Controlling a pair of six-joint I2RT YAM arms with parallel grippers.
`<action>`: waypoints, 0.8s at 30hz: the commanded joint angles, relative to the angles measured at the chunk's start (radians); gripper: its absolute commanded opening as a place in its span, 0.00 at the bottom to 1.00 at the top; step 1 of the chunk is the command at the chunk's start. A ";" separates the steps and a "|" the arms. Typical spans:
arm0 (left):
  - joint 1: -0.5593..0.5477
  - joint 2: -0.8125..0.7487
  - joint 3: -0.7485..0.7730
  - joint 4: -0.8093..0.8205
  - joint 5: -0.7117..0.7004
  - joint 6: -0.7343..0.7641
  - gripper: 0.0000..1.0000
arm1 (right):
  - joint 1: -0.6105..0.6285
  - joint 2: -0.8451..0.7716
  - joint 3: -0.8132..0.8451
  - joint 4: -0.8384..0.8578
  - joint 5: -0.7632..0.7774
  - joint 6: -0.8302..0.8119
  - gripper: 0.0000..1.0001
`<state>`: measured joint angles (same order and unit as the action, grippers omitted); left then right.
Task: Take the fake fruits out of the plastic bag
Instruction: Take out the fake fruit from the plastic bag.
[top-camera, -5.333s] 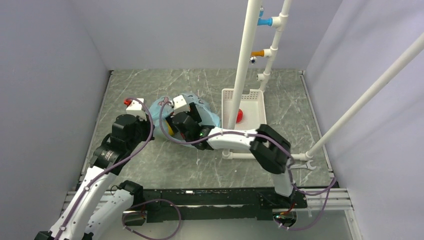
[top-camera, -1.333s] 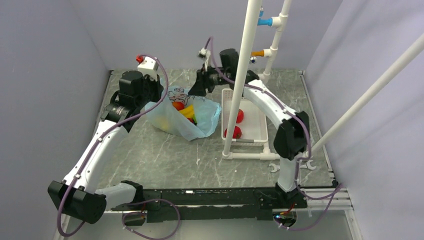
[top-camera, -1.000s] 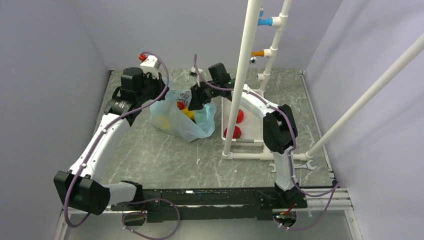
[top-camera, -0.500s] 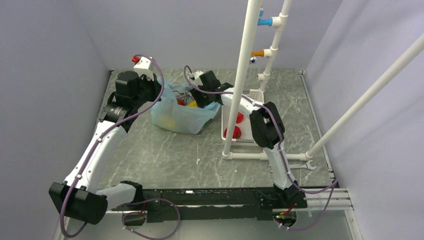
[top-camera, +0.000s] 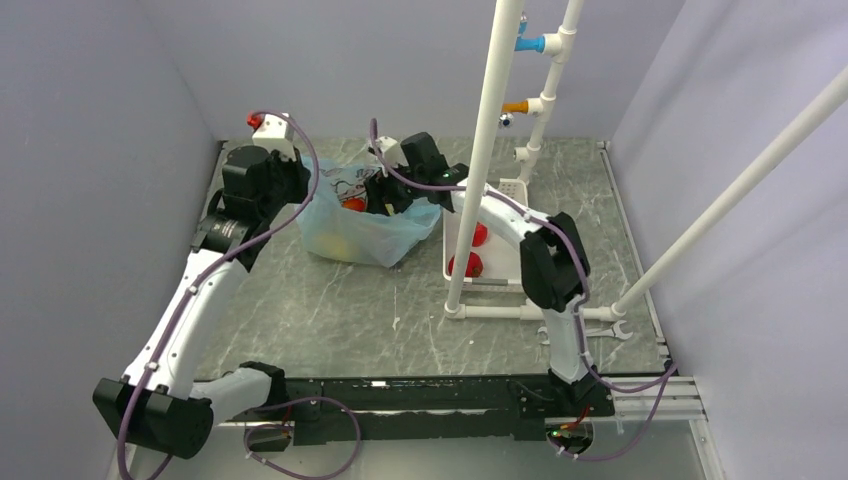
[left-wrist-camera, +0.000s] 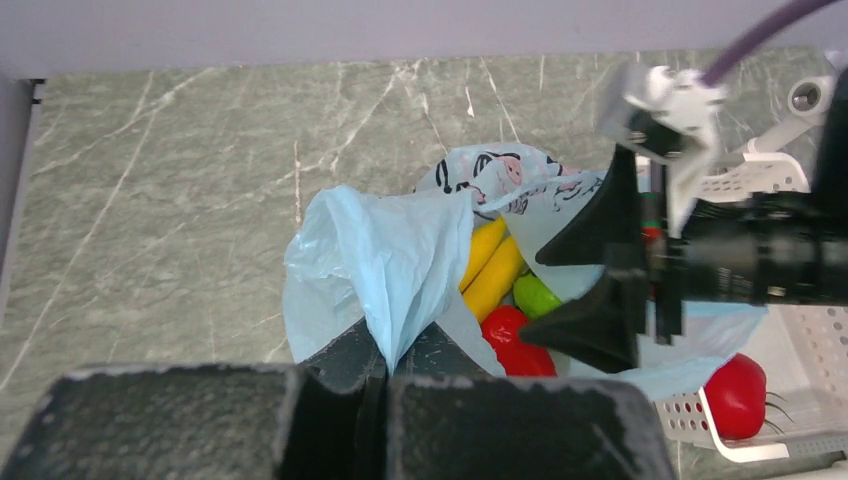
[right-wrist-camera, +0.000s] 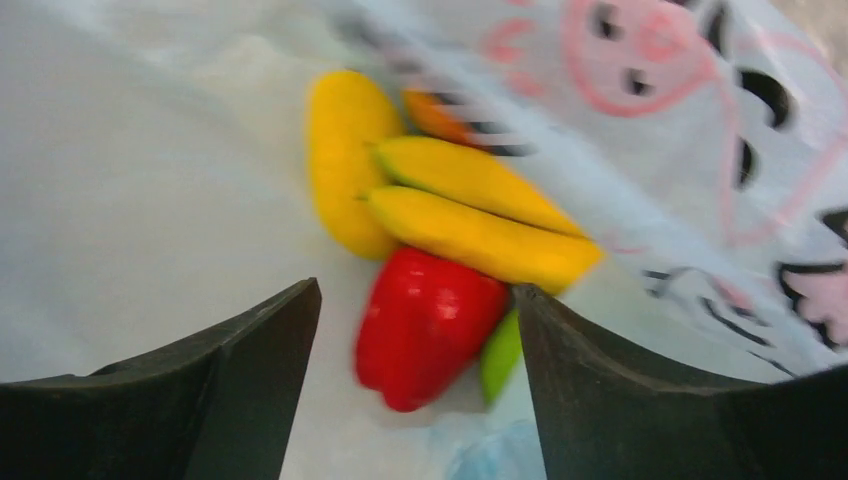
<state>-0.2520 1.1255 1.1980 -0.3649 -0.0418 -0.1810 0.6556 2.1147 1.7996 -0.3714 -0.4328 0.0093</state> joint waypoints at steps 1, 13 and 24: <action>0.004 -0.068 -0.023 0.056 -0.061 -0.014 0.00 | 0.016 -0.095 -0.031 0.122 -0.226 0.018 0.79; -0.010 -0.038 -0.014 0.043 -0.002 -0.034 0.00 | 0.052 0.110 0.083 -0.032 -0.033 -0.145 0.89; -0.010 -0.006 0.011 0.018 0.045 -0.043 0.00 | 0.090 0.089 -0.108 -0.022 0.329 -0.290 0.97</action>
<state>-0.2588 1.1271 1.1656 -0.3508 -0.0158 -0.2153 0.7250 2.2402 1.7657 -0.3889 -0.2611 -0.2199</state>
